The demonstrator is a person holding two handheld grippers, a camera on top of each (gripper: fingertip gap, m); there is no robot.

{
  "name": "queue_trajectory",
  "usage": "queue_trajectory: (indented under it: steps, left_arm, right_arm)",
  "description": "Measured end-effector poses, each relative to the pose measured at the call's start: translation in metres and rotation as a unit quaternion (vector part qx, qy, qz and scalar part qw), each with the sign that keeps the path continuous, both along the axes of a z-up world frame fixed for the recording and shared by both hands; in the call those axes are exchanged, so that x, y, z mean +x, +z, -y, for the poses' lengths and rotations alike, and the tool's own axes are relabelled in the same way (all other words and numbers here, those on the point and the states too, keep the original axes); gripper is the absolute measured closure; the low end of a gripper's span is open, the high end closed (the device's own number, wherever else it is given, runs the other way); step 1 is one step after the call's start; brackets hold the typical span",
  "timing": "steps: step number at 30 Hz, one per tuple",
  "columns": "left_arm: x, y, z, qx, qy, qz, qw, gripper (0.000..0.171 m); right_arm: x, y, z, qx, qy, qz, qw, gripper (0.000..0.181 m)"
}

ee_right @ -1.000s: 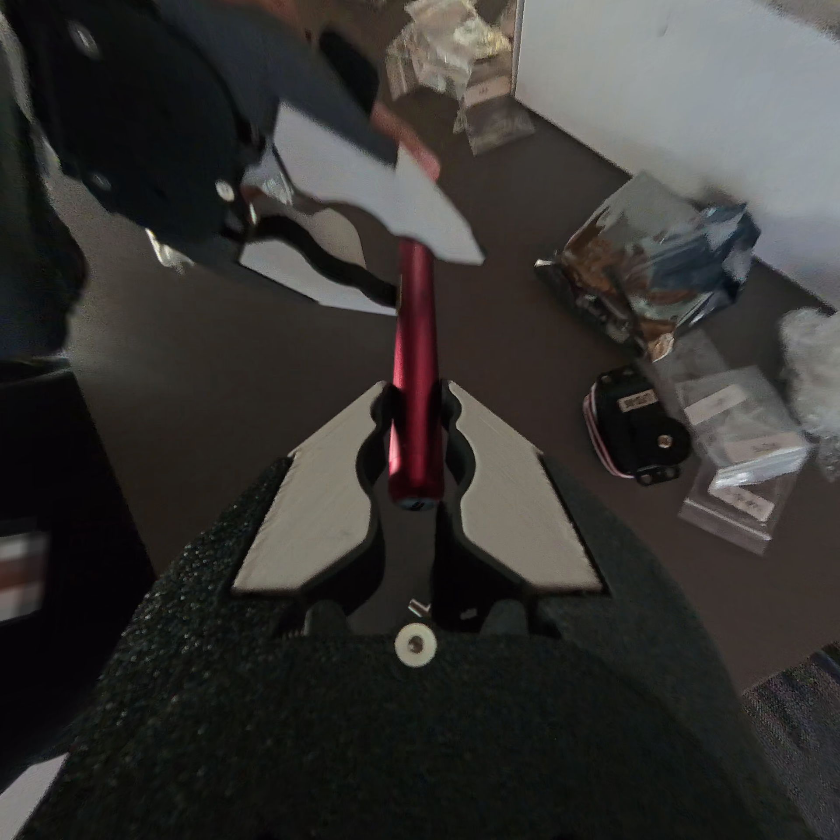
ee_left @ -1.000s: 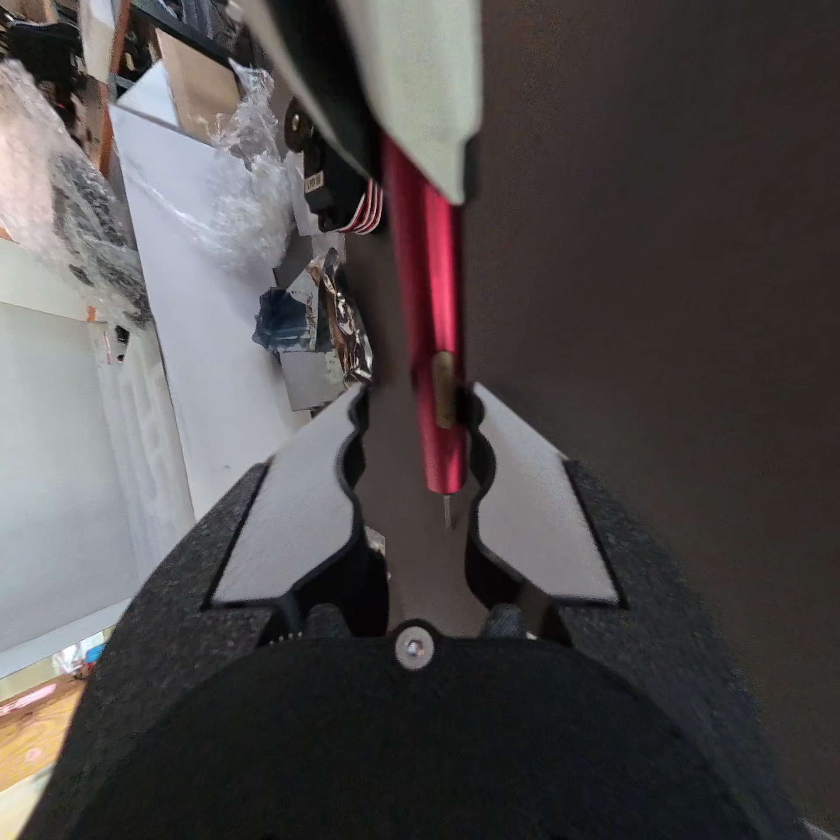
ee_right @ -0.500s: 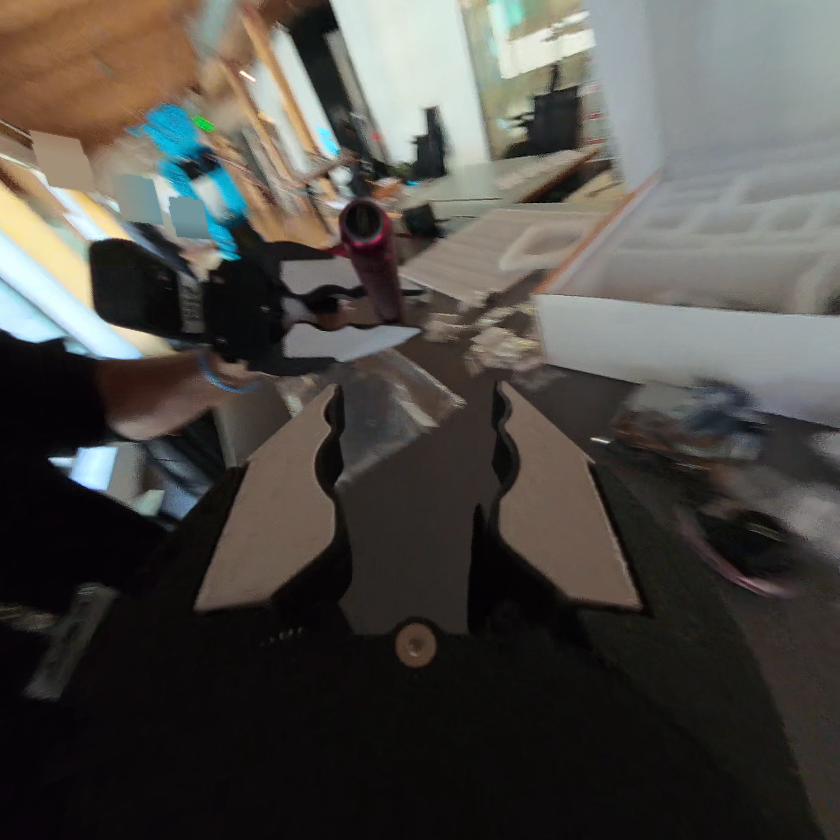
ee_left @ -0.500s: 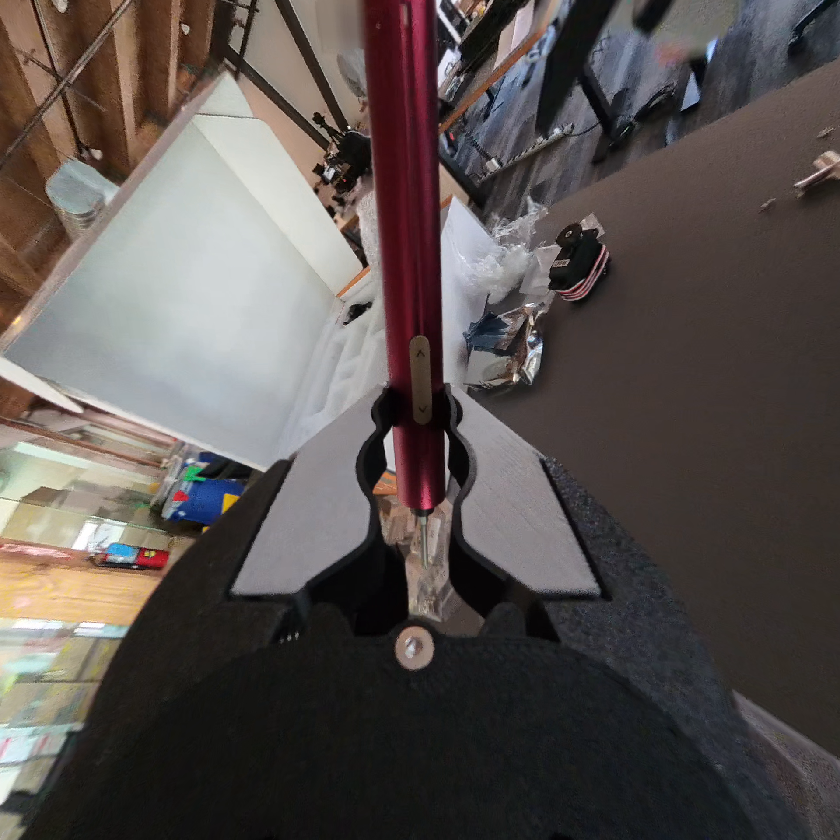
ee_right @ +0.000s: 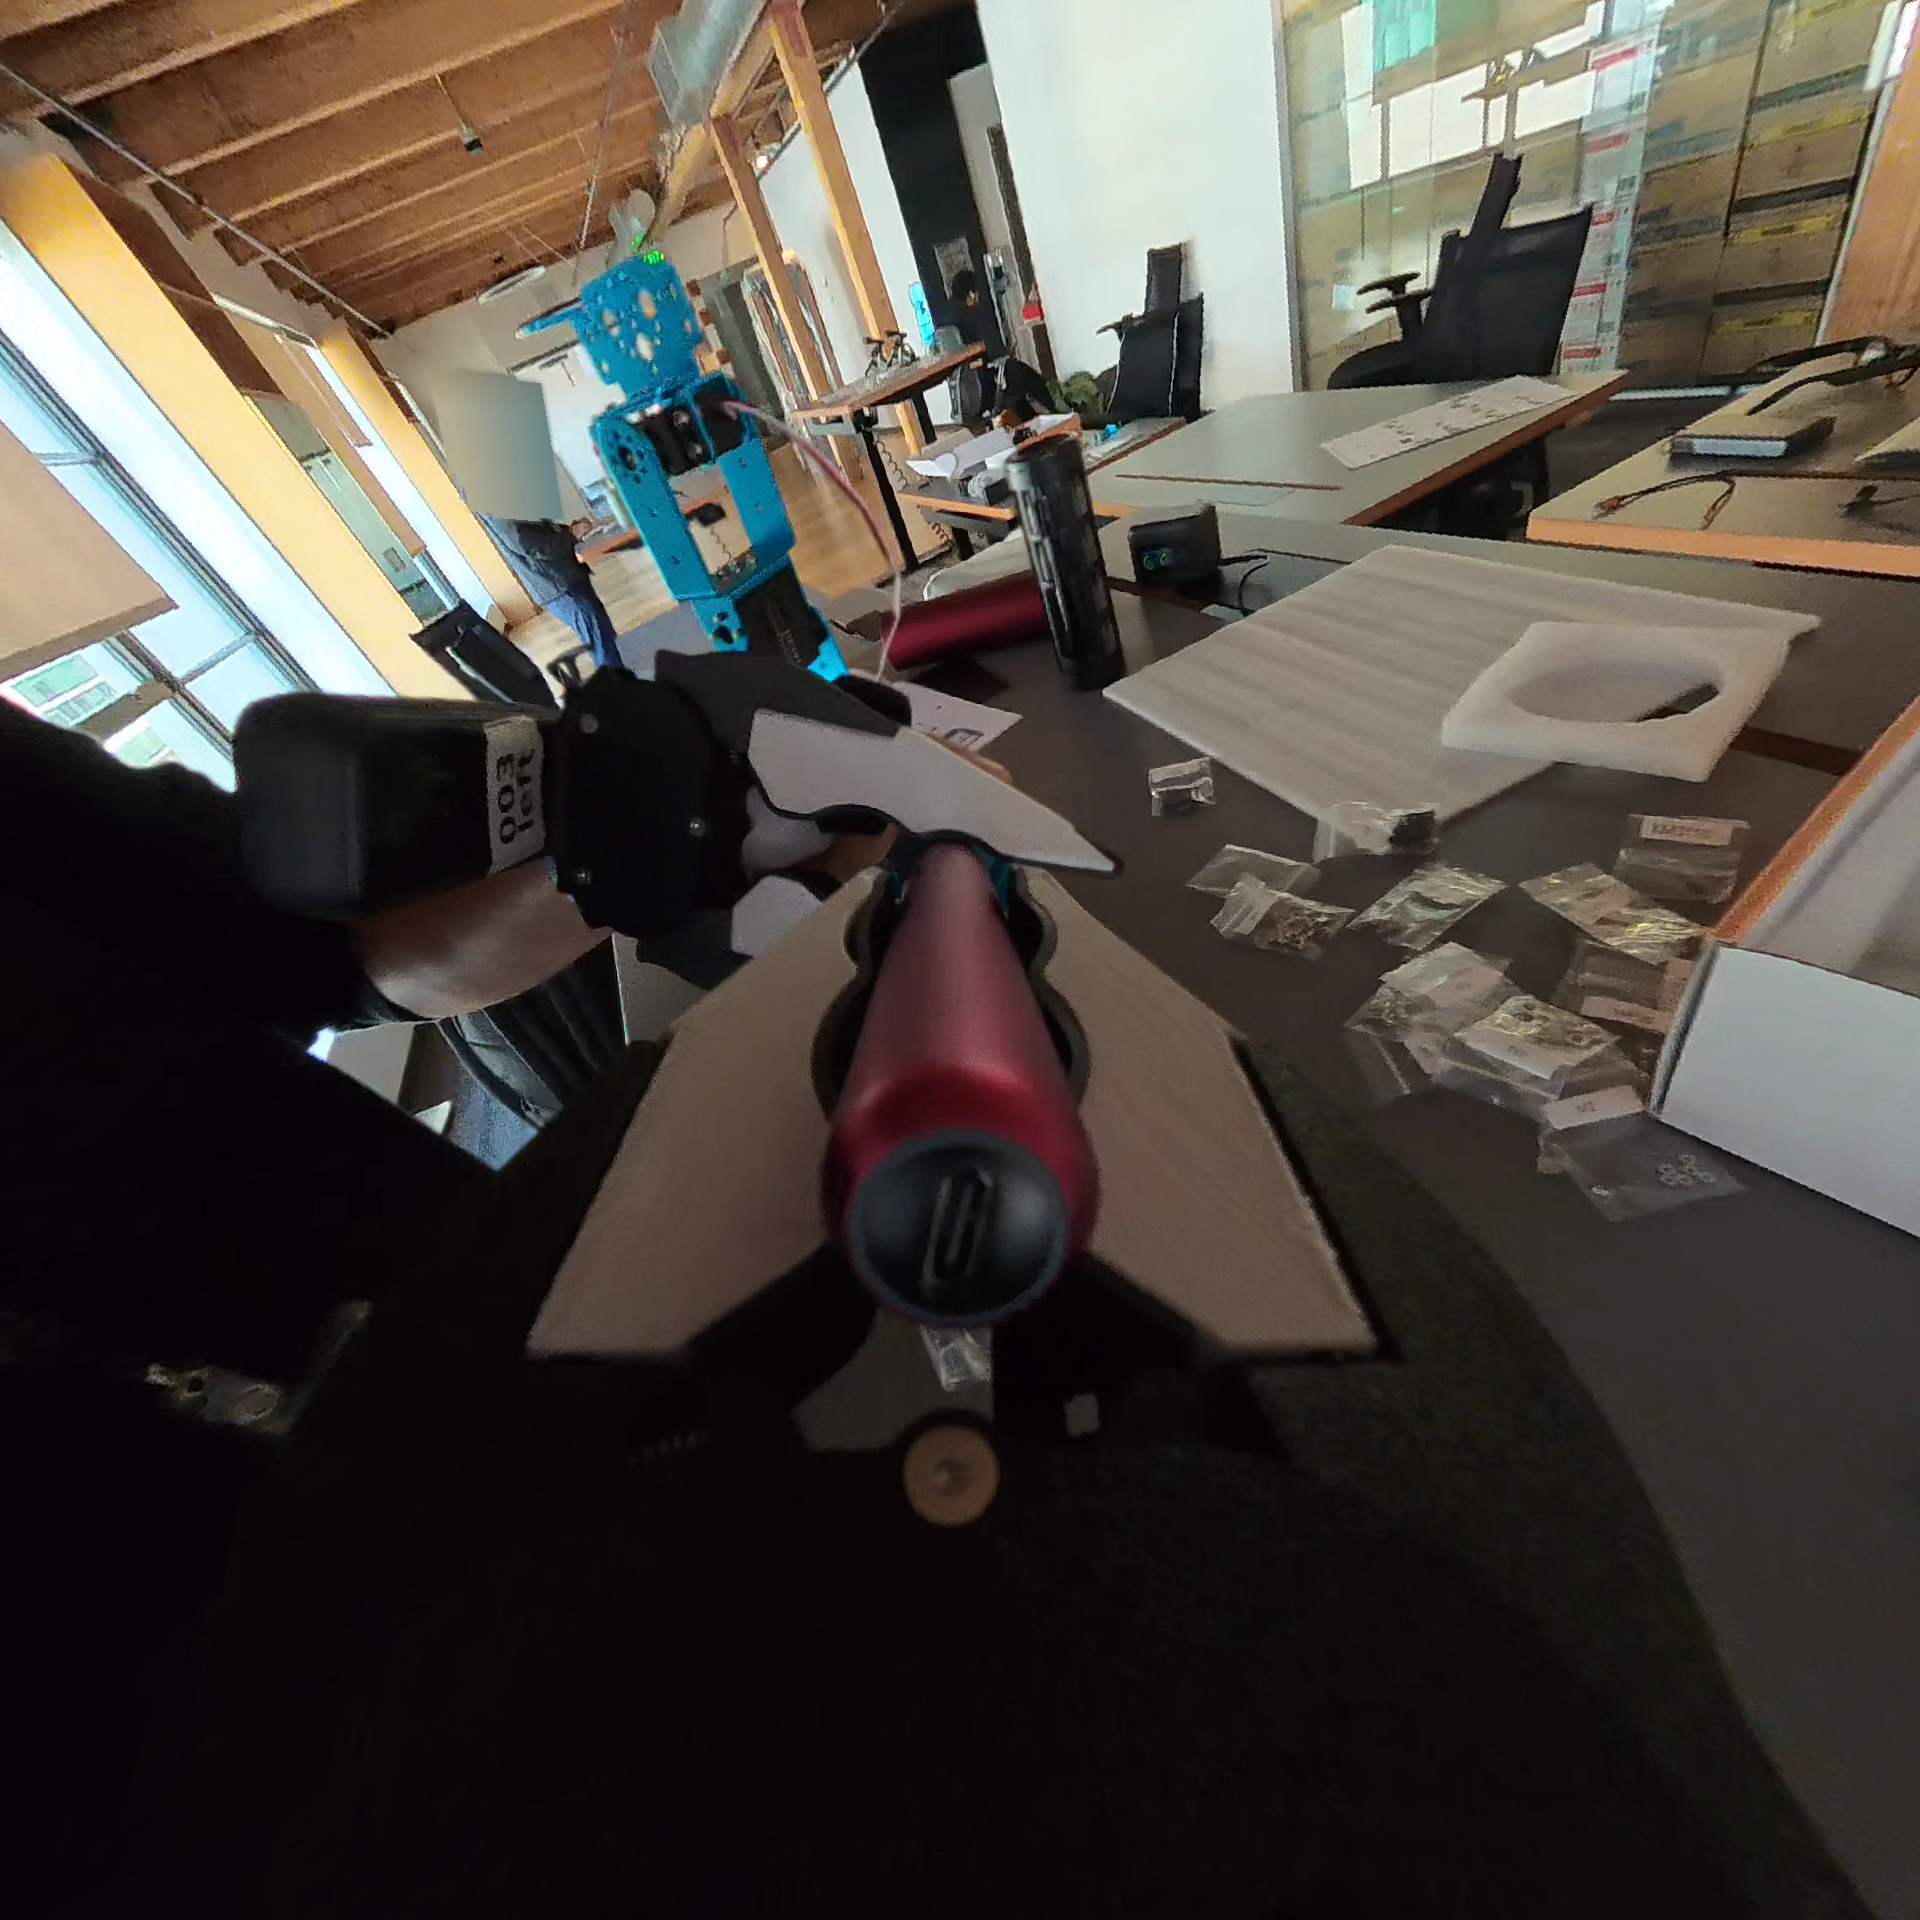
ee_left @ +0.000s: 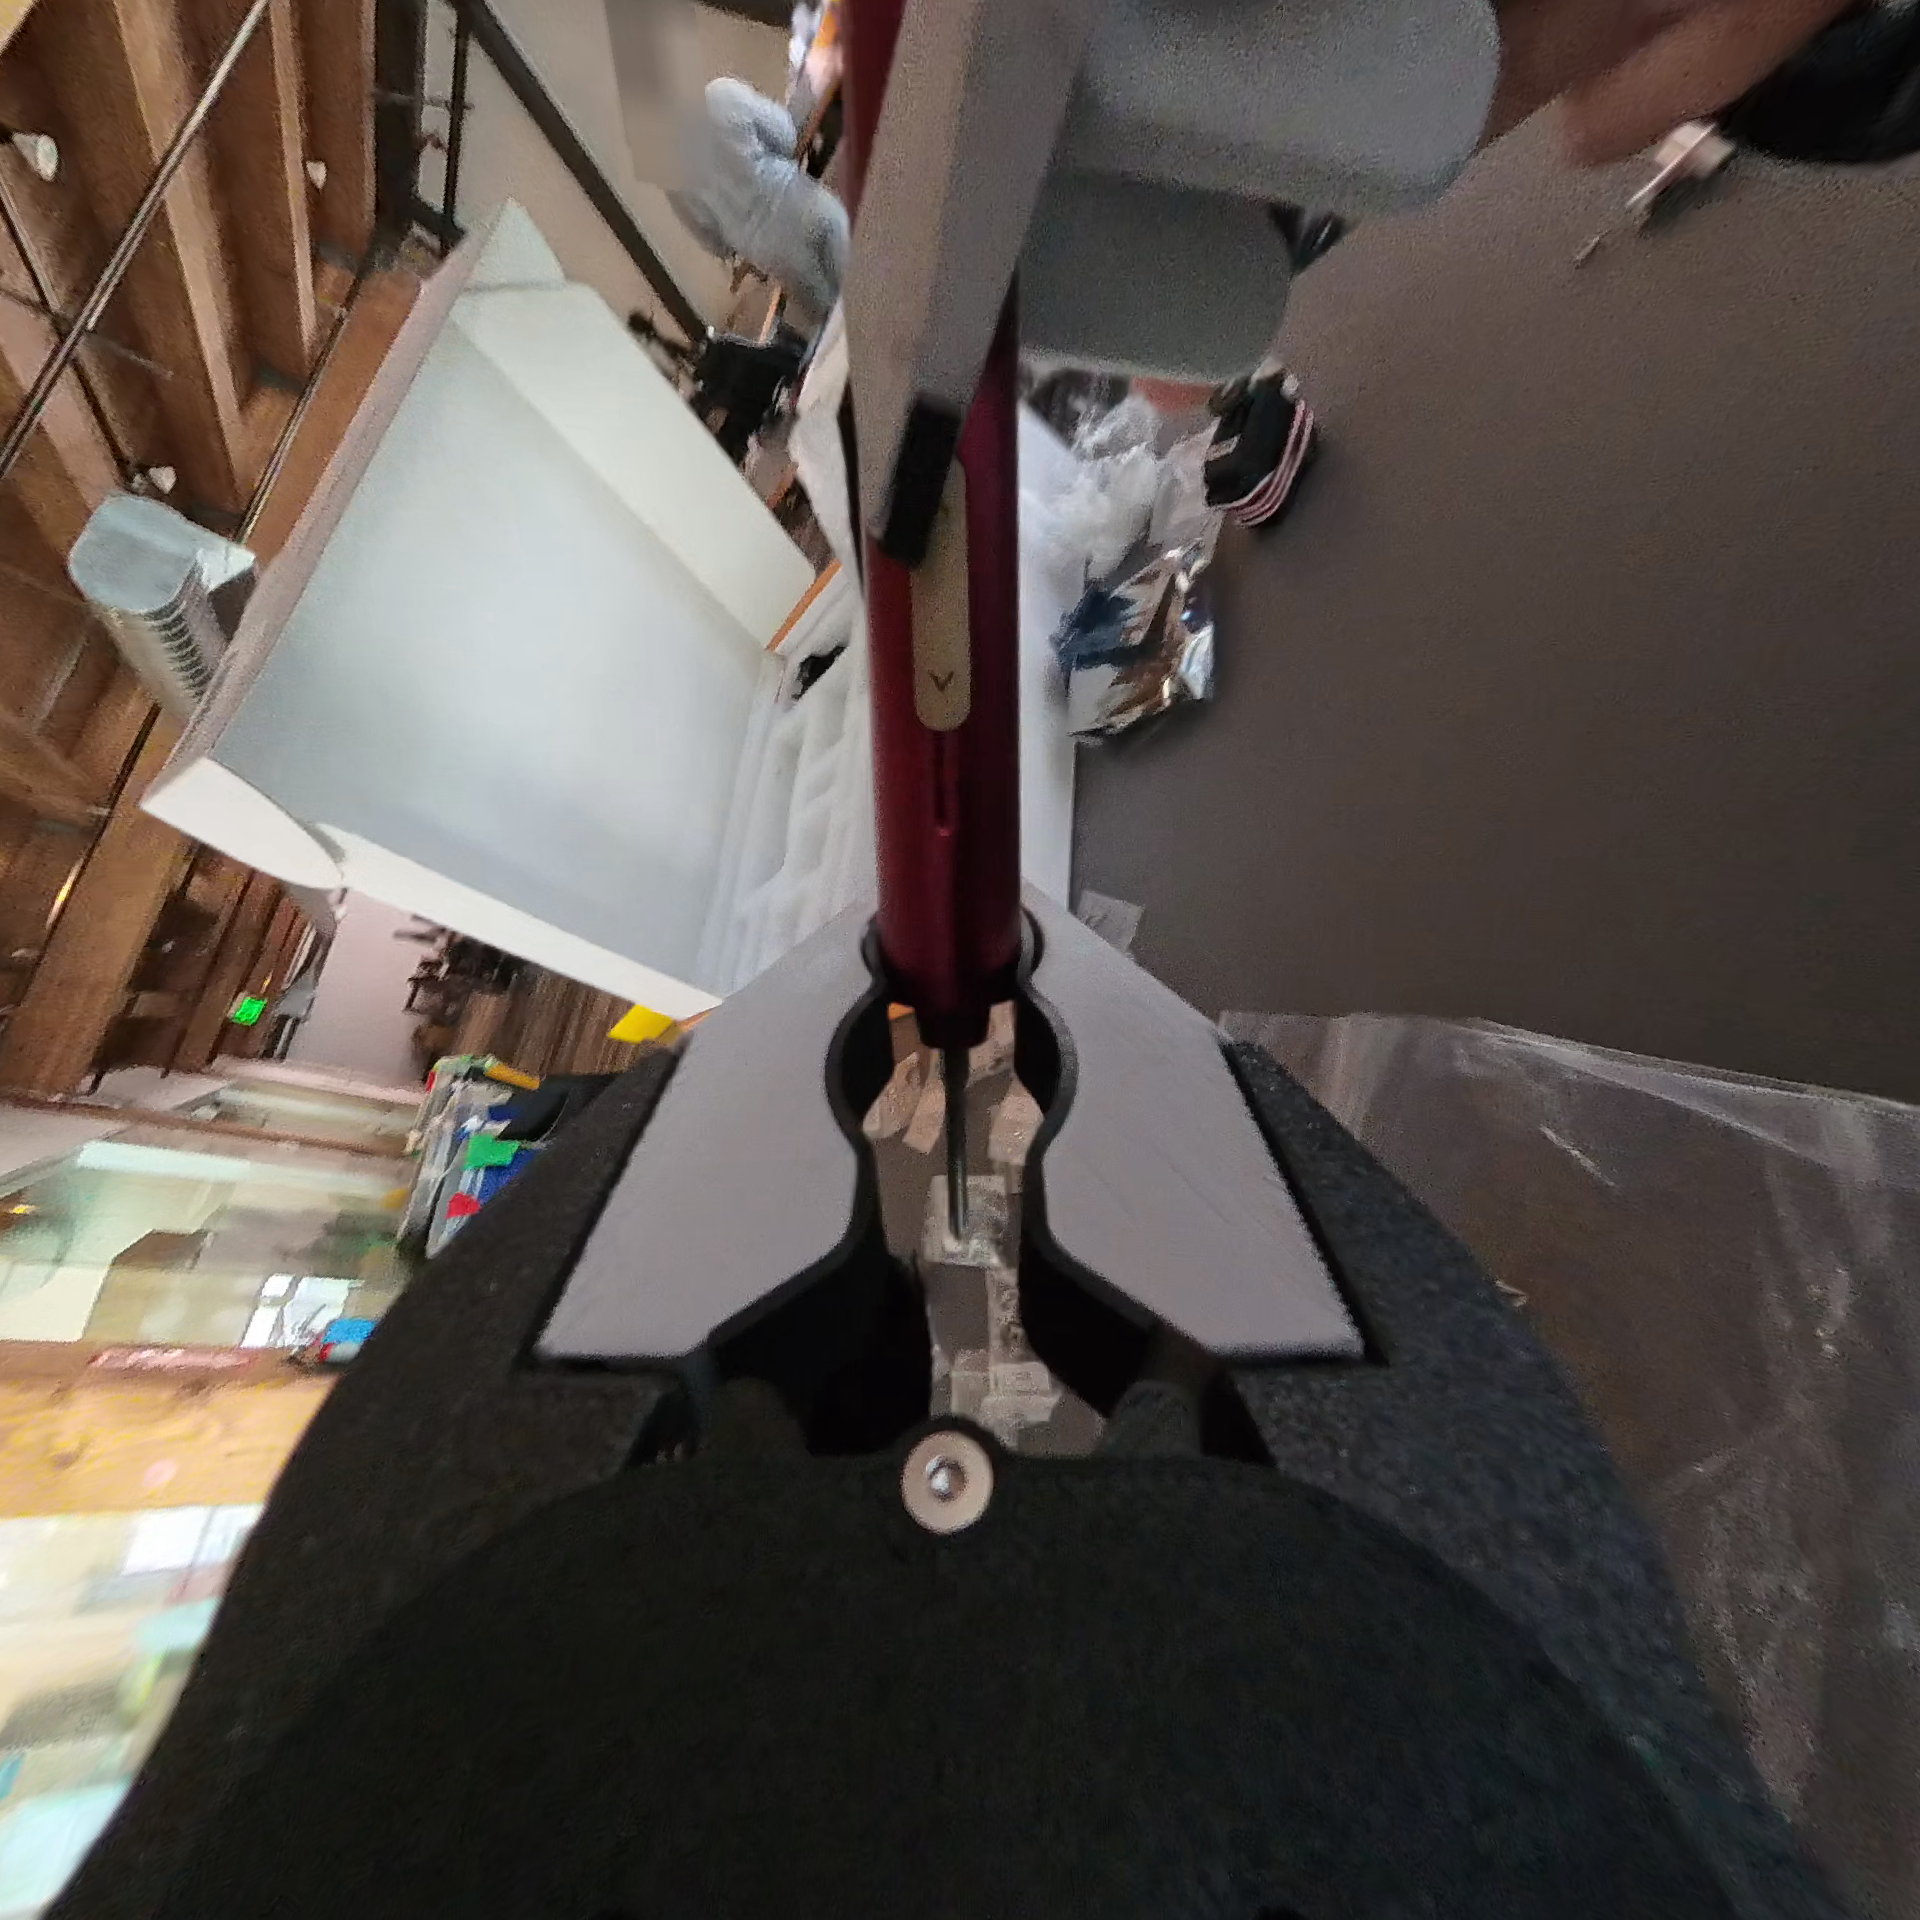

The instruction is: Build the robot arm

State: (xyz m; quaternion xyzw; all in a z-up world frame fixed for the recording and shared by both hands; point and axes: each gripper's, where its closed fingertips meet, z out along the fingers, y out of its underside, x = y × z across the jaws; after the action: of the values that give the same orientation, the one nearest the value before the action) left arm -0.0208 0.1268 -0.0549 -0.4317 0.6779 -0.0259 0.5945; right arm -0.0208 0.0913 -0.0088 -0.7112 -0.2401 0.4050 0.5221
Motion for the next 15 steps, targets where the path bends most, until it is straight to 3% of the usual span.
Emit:
queue_trajectory:
  steps: [3, 5, 15]
  left_arm:
    - [-0.004, 0.0, 0.006, -0.027, -0.014, 0.012, 0.999, 0.157]
    - [-0.003, -0.001, 0.009, -0.036, -0.025, 0.008, 0.999, 0.158]
    - [0.005, 0.001, 0.002, 0.013, -0.007, 0.018, 1.0, 0.156]
  right_arm:
    - [-0.008, 0.002, 0.002, 0.004, -0.008, -0.004, 1.0, 0.16]
    - [-0.018, -0.013, -0.001, -0.013, -0.01, 0.031, 0.999, 0.153]
    - [-0.026, -0.023, -0.009, -0.01, -0.037, 0.041, 0.998, 0.159]
